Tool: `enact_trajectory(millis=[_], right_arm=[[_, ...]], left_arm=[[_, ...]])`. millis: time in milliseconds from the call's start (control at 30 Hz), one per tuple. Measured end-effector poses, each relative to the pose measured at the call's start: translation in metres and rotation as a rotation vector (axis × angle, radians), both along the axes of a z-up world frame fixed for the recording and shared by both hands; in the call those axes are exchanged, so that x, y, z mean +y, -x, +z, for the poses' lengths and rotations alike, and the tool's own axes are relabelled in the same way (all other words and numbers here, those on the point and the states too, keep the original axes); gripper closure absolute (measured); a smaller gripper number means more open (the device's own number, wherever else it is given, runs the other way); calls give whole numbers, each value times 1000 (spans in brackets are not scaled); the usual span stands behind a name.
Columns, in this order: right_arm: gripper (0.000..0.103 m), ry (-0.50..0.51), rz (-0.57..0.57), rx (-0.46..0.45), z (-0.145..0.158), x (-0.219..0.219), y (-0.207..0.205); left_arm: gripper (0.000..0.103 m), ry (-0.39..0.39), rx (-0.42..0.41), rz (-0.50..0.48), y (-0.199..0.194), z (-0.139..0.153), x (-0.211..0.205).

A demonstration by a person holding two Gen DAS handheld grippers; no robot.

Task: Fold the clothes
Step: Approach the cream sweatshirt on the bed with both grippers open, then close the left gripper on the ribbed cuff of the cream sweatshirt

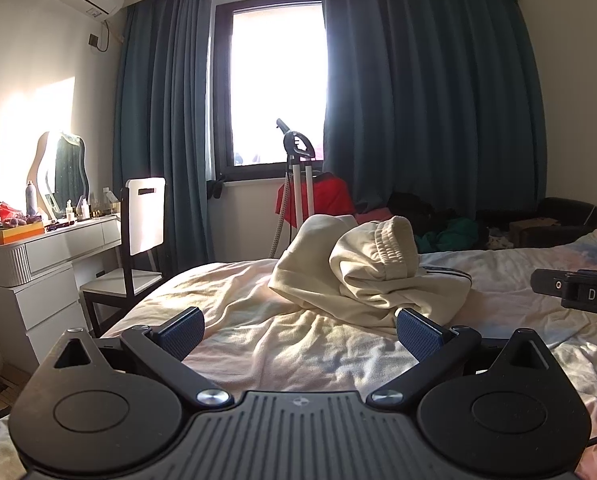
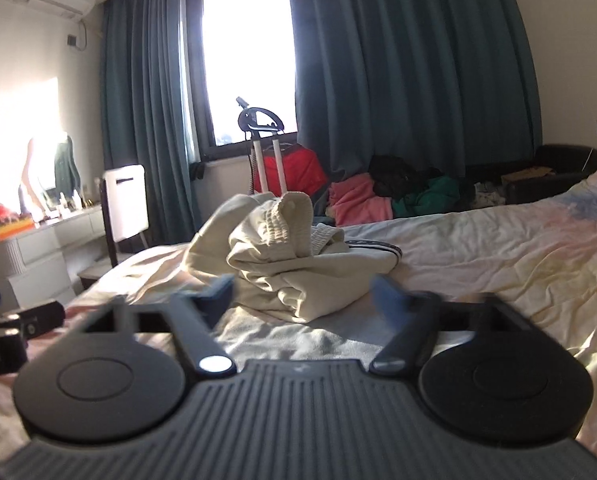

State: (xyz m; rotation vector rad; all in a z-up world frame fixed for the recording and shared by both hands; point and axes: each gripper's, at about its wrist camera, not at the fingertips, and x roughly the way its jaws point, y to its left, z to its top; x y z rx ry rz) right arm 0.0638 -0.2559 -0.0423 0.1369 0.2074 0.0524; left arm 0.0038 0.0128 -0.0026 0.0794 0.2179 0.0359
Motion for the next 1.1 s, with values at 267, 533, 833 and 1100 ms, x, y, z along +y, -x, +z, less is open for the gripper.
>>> enact_trajectory(millis=[267, 533, 833, 1100], right_arm=[[76, -85, 28, -9, 4, -6, 3], [76, -156, 16, 55, 9, -15, 3], [78, -143, -78, 93, 11, -25, -1], [80, -243, -120, 144, -12, -57, -28]], left_arm=[[0, 2, 9, 0, -2, -5, 1], [0, -2, 38, 5, -11, -16, 2], [1, -51, 97, -61, -78, -30, -20], [5, 11, 83, -55, -232, -22, -65]])
